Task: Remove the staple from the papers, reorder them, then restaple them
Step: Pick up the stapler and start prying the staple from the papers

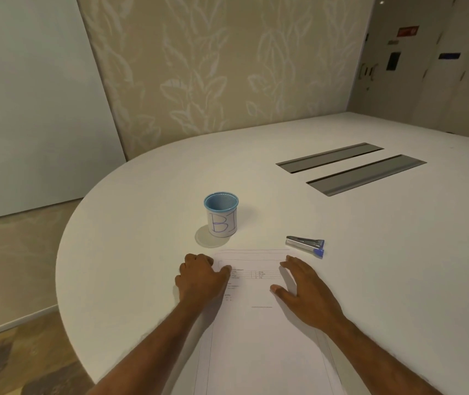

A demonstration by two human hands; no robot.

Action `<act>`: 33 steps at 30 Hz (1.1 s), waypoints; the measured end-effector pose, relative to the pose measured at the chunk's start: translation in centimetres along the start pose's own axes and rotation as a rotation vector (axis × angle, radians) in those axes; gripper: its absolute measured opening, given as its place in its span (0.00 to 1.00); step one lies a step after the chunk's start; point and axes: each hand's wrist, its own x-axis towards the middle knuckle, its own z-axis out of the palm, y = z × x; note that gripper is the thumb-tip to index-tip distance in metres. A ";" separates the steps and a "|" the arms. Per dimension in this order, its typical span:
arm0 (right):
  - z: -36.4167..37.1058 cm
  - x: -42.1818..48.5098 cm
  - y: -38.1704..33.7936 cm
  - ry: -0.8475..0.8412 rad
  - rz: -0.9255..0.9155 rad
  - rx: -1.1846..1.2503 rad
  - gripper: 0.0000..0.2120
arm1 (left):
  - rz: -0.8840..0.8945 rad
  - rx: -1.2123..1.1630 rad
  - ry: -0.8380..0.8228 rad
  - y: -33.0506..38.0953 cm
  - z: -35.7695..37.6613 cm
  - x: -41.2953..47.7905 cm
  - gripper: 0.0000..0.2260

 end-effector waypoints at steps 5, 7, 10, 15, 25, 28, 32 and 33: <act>0.5 0.1 0.2 0.021 -0.016 -0.020 0.32 | -0.035 -0.225 -0.045 0.2 -0.2 0.2 0.22; 0.6 0.1 0.4 0.023 -0.016 -0.023 0.32 | -0.049 -0.327 -0.041 0.4 -0.4 0.2 0.22; 0.8 0.1 0.6 0.029 -0.015 -0.022 0.33 | -0.060 -0.420 -0.018 0.4 -0.5 0.1 0.22; 1.1 0.3 0.8 0.027 -0.006 -0.027 0.34 | -0.100 -0.600 0.032 0.4 -0.6 0.3 0.27; 0.6 0.4 0.5 0.012 0.015 0.026 0.34 | 0.031 -0.669 -0.169 0.6 -0.6 0.6 0.03; -0.5 0.6 0.2 0.139 0.042 0.377 0.24 | 0.076 -0.707 -0.161 0.5 -0.2 0.2 0.07; -2.9 2.6 1.3 0.421 -0.033 0.345 0.13 | 0.077 -0.750 -0.147 0.4 0.2 -0.1 0.09; -3.7 3.5 1.7 0.431 -0.036 0.272 0.14 | 0.066 -0.762 -0.139 0.4 0.2 -0.2 0.08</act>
